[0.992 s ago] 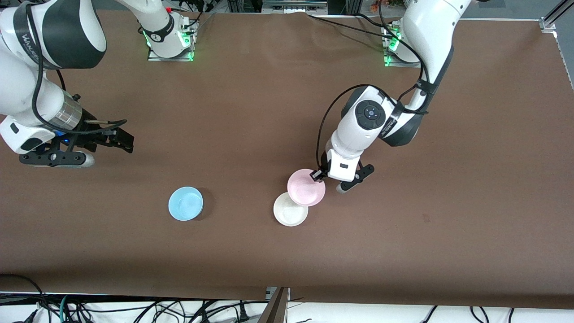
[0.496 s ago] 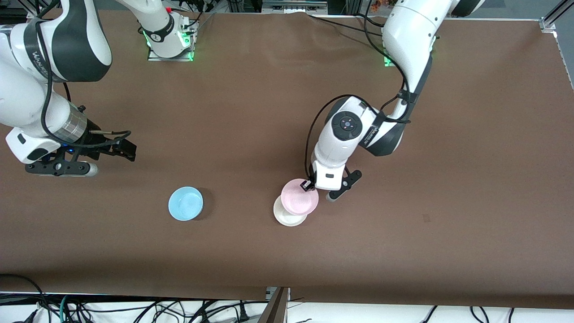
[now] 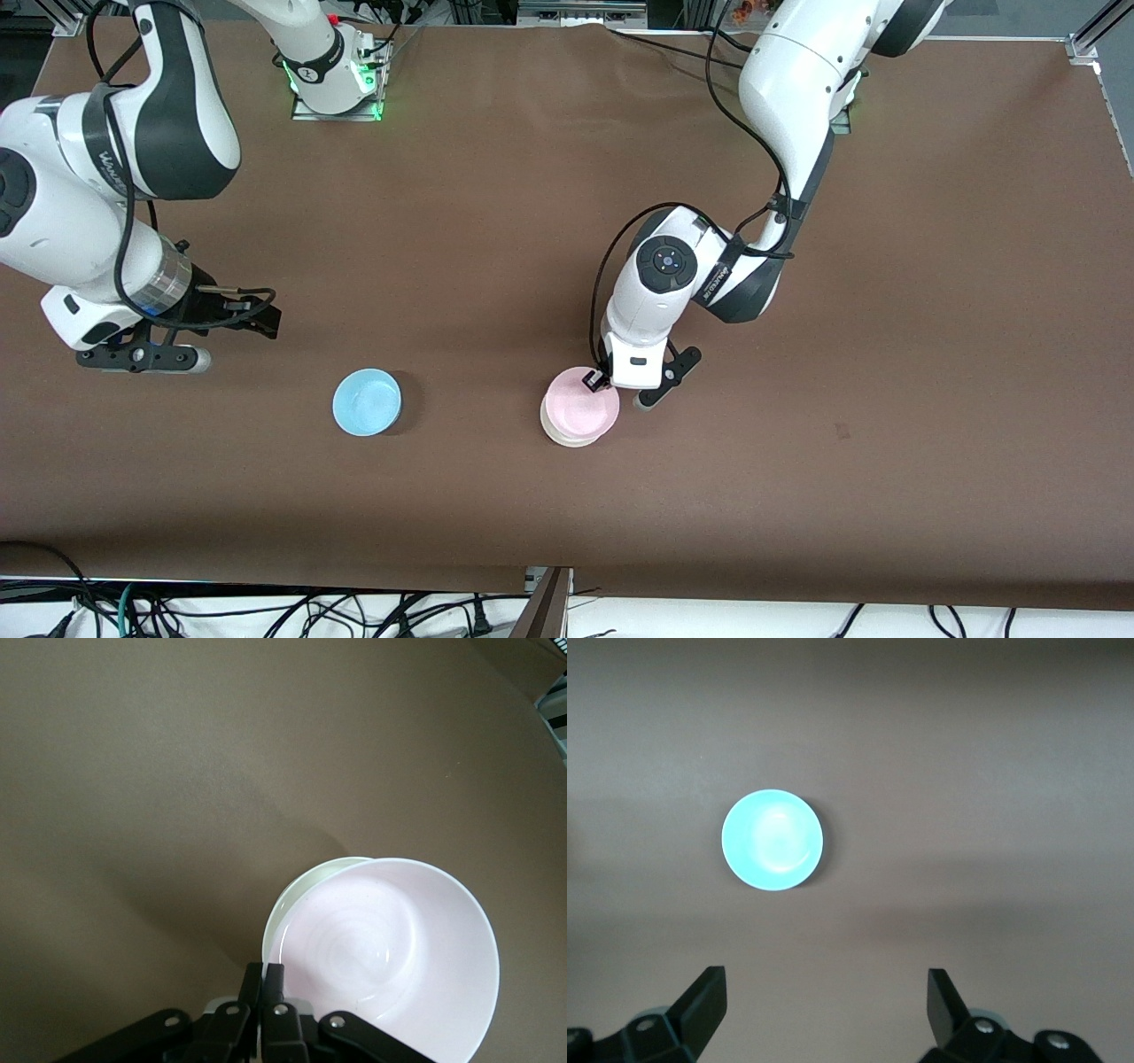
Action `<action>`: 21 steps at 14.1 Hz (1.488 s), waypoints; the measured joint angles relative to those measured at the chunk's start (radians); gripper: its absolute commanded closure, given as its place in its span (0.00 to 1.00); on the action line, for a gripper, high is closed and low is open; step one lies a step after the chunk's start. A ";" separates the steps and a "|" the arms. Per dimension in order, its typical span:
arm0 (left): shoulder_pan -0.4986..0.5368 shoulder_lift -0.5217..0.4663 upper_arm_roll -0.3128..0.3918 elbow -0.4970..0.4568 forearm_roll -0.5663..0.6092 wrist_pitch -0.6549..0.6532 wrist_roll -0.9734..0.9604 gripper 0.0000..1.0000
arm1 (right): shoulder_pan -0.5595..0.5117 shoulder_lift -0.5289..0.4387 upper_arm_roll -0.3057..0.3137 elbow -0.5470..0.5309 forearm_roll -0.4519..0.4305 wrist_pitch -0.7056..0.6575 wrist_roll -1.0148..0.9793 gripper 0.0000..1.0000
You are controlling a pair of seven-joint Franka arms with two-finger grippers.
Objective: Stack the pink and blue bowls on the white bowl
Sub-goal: 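Release the pink bowl while the right gripper reaches the blue bowl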
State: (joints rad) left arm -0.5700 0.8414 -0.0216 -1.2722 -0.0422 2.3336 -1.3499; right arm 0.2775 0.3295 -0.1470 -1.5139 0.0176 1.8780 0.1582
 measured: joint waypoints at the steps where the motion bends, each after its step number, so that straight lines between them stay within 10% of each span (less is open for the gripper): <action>1: -0.003 0.006 0.000 0.003 0.000 0.000 -0.003 1.00 | 0.000 0.005 0.000 0.000 0.000 0.013 0.000 0.00; 21: -0.074 0.047 0.062 0.019 0.000 -0.001 -0.051 1.00 | 0.000 0.061 0.000 -0.003 0.000 0.026 -0.001 0.00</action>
State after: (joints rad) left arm -0.6437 0.8884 0.0408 -1.2536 -0.0420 2.3328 -1.4010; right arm 0.2770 0.3907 -0.1468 -1.5170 0.0177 1.9039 0.1571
